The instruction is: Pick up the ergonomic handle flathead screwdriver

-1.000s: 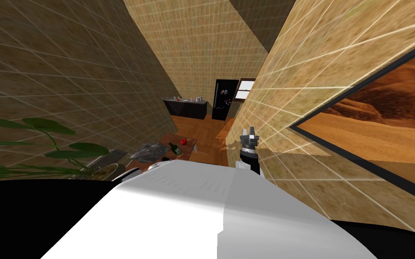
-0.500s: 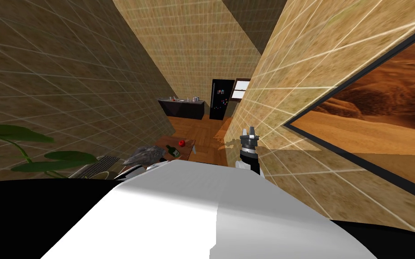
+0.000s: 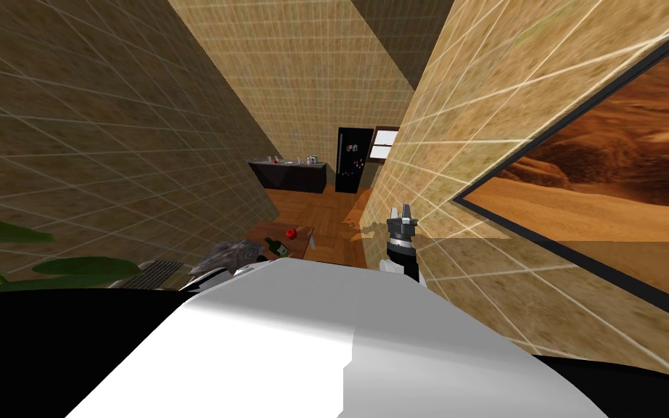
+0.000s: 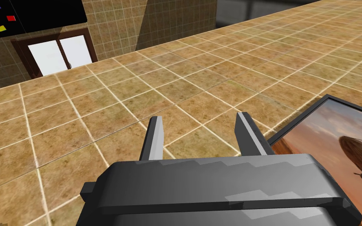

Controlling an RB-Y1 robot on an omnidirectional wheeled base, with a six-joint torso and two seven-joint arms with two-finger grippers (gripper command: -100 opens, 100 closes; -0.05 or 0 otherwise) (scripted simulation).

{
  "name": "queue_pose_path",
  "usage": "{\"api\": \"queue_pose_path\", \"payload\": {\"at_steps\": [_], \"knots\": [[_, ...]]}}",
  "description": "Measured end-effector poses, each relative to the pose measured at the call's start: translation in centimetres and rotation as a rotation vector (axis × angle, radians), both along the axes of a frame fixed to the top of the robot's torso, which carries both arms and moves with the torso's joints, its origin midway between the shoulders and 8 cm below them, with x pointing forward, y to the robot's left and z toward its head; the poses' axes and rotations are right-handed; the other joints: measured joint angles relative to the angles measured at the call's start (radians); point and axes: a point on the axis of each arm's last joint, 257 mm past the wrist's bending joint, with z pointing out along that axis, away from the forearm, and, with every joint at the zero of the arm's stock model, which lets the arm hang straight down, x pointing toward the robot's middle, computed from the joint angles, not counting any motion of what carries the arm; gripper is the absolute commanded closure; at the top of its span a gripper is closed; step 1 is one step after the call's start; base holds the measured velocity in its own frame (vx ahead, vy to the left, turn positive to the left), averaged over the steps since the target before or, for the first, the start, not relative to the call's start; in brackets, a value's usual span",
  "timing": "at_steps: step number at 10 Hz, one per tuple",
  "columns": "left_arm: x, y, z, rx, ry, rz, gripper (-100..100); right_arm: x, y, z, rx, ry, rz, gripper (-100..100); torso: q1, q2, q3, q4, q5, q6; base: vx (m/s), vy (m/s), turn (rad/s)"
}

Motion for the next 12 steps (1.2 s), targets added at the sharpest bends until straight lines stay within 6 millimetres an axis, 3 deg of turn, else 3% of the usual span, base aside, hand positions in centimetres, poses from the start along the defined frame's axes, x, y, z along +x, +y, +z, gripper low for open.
{"api": "queue_pose_path", "payload": {"at_steps": [1,2,3,12], "knots": [[-0.3,0.0,-0.1,-0.001,0.005,0.01,-100,0.0,0.0,0.0,0.0,0.0,0.0,0,-0.001,0.0,0.0,0.0,0.0,0.0,0.0,0.0,0.0],[-0.3,0.1,-0.1,-0.001,0.005,0.007,0,0.0,0.0,0.0,0.0,0.0,0.0,0,-0.002,0.001,0.0,0.0,0.0,0.0,0.0,0.0,0.0],[-0.3,0.1,-0.1,-0.001,0.005,0.007,-100,0.0,0.0,0.0,0.0,0.0,0.0,0,-0.002,0.001,0.001,0.0,0.0,0.0,0.015,0.032,0.016],[-2.1,-3.3,-2.3,0.0,0.0,0.0,-100,0.0,0.0,0.0,0.0,0.0,0.0,0,-0.001,0.0,0.0,0.0,0.0,0.0,0.022,0.039,0.008]]}}
